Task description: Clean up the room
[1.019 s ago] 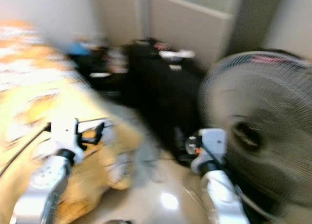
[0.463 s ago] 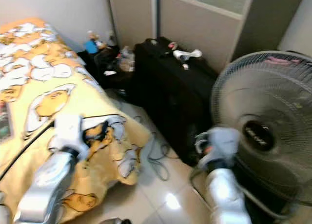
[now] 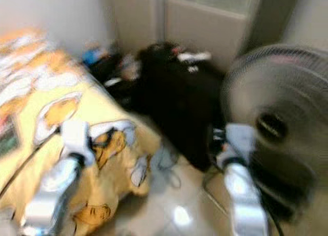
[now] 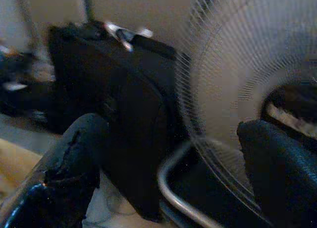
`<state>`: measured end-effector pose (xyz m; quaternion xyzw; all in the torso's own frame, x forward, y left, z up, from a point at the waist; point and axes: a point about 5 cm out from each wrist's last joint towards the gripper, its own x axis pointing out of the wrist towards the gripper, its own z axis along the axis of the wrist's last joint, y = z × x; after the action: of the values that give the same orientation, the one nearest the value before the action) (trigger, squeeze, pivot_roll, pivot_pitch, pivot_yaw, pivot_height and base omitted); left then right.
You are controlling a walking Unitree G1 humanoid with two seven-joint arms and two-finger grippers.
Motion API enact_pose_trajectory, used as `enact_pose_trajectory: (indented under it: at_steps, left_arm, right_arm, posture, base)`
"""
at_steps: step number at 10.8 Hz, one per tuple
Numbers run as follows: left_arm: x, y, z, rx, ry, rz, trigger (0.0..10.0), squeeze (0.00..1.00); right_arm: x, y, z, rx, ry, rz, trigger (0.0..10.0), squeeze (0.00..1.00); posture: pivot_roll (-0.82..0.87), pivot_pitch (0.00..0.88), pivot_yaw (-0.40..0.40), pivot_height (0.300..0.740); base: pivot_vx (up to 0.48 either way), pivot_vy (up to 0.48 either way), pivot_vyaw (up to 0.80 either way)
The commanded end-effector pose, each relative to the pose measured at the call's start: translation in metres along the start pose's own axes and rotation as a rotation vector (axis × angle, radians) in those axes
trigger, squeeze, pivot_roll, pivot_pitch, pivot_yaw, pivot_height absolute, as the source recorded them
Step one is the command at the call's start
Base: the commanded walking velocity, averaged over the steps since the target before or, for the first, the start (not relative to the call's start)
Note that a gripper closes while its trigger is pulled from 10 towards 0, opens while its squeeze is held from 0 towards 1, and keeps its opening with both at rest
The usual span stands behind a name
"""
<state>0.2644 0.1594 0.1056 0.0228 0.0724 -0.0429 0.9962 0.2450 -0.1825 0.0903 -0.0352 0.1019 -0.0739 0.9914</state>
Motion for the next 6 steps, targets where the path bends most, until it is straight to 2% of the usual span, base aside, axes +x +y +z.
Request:
enact_pose_trajectory:
  at_steps: [1, 2, 4, 5, 6]
  left_arm:
    - [-0.001, 0.007, -0.003, 0.007, 0.005, 0.038, 10.0, 0.0]
    - [-0.003, 0.003, -0.008, 0.011, 0.018, 0.032, 10.0, 0.0]
    - [-0.007, 0.002, -0.01, 0.038, 0.02, 0.025, 10.0, 0.0]
    - [-0.005, 0.007, -0.011, 0.034, 0.015, 0.065, 10.0, 0.0]
    - [-0.004, 0.007, -0.009, 0.033, 0.005, 0.068, 10.0, 0.0]
  right_arm:
    - [0.005, 0.01, -0.003, -0.039, 0.007, 0.003, 10.0, 0.0]
    - [0.008, 0.019, 0.006, 0.012, -0.037, 0.123, 10.0, 0.0]
    - [0.014, 0.022, 0.0, 0.081, -0.001, 0.164, 10.0, 0.0]
    - [0.018, 0.018, 0.003, 0.017, -0.075, 0.099, 10.0, 0.0]
    - [0.019, 0.018, 0.0, 0.105, -0.026, 0.129, 10.0, 0.0]
  posture:
    - [-0.11, 0.0, 0.026, 0.74]
    - [-0.09, 0.0, 0.014, 0.74]
    - [-0.06, 0.0, -0.027, 0.74]
    - [-0.05, 0.0, -0.04, 0.74]
    - [-0.05, 0.0, -0.038, 0.74]
  base:
    - [0.0, 0.244, 0.51]
    - [0.0, 0.247, 0.0]
    - [0.0, 0.261, 0.0]
    - [0.0, 0.27, 0.0]
    - [0.0, 0.27, 0.0]
